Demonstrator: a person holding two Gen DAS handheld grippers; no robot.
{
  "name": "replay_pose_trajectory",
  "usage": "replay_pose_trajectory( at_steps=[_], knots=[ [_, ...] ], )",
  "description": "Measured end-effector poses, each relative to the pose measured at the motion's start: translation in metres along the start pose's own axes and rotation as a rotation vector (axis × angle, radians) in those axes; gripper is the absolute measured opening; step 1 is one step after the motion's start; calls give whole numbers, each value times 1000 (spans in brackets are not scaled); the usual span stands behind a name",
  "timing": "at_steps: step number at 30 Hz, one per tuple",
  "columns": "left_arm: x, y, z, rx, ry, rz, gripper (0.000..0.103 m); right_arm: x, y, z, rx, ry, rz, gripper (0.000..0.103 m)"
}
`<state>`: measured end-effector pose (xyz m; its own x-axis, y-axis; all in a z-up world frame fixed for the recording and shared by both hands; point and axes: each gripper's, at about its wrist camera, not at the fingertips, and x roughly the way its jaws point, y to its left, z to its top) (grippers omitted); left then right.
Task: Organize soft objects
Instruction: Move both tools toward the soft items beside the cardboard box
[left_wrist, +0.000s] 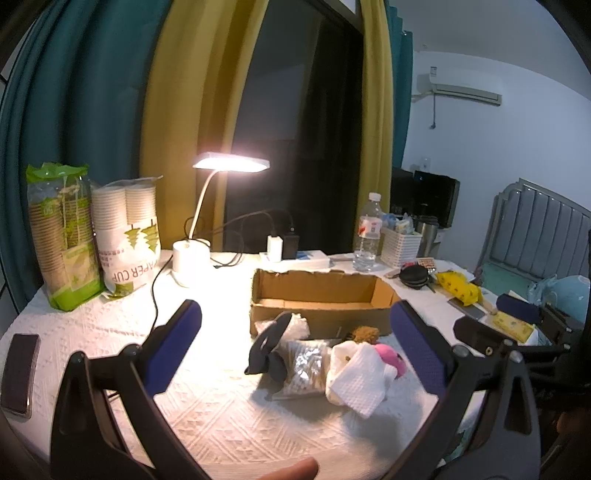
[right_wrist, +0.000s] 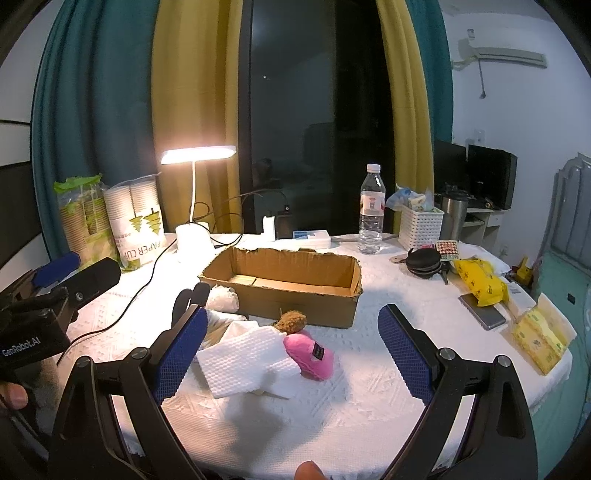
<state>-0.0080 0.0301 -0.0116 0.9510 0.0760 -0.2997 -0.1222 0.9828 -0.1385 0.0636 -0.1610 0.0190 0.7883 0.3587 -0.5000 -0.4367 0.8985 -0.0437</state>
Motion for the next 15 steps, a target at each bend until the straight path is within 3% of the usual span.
replay_pose_trajectory(
  at_steps=[15],
  knots=[
    [0,8,0,-4,-3,5,102,3,8,2,-15,5,12,96]
  ],
)
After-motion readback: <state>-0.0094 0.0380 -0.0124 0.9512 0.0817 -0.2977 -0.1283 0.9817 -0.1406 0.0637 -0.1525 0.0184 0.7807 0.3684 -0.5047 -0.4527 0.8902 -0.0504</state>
